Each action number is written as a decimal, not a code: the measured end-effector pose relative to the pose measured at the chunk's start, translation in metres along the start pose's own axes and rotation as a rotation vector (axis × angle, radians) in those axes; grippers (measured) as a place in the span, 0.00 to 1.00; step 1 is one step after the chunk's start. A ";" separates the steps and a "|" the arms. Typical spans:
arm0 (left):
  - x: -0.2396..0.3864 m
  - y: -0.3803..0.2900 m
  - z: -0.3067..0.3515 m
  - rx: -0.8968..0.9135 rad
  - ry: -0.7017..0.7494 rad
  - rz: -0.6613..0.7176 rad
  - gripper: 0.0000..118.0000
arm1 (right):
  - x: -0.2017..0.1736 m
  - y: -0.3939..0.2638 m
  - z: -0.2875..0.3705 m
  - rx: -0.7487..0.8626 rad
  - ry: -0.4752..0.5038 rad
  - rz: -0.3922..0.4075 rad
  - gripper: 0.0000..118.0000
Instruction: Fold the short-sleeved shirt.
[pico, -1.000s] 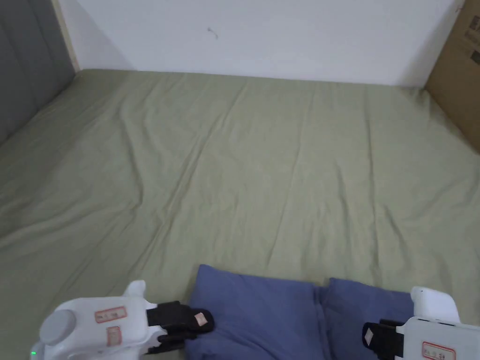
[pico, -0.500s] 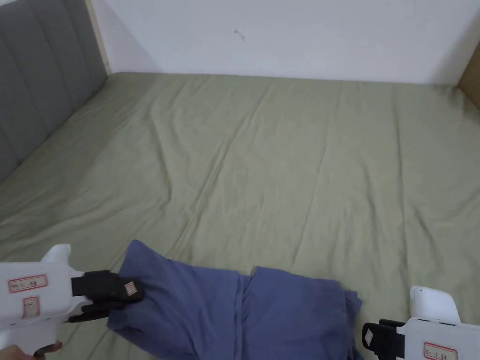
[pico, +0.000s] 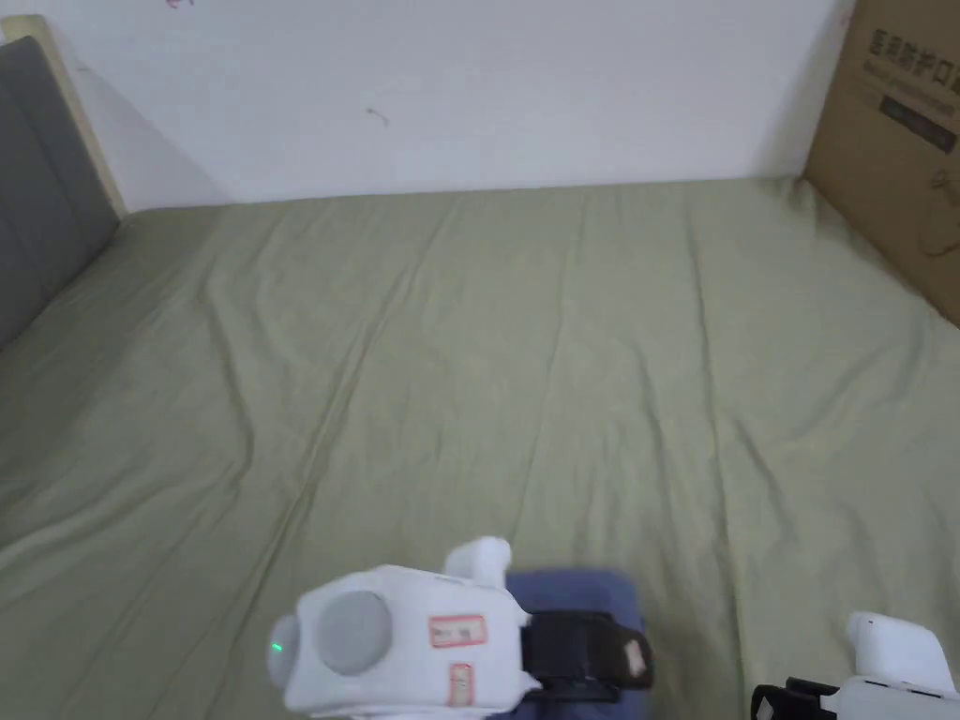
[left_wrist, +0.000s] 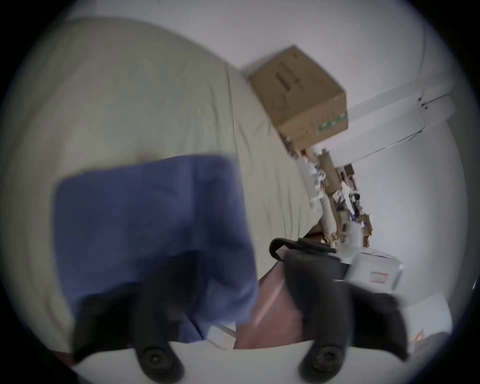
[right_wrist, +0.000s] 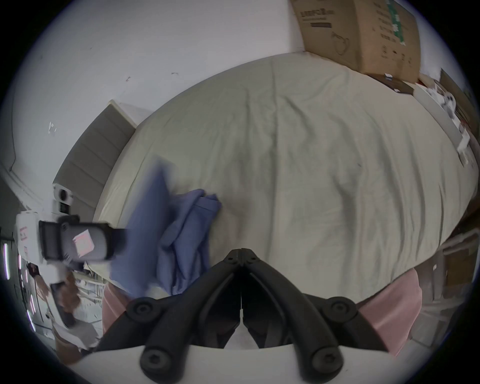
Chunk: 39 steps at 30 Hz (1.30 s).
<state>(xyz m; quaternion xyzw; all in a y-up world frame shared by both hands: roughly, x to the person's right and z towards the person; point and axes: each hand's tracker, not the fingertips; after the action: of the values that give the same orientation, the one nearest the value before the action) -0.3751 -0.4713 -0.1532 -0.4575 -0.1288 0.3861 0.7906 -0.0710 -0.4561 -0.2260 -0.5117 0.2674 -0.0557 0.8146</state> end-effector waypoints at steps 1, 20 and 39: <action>-0.002 -0.002 -0.011 -0.014 0.005 0.004 0.98 | 0.006 -0.002 0.002 0.002 -0.005 -0.025 0.00; -0.020 -0.017 0.005 0.036 0.109 0.037 0.03 | 0.023 -0.018 0.007 0.005 -0.015 -0.033 0.00; -0.003 -0.028 0.000 -0.046 -0.044 -0.050 0.00 | -0.003 -0.010 0.026 0.017 -0.061 0.050 0.00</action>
<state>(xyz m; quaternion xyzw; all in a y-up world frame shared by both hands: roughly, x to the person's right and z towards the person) -0.3630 -0.4813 -0.1299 -0.4635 -0.1665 0.3733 0.7862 -0.0595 -0.4388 -0.2078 -0.4993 0.2548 -0.0219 0.8278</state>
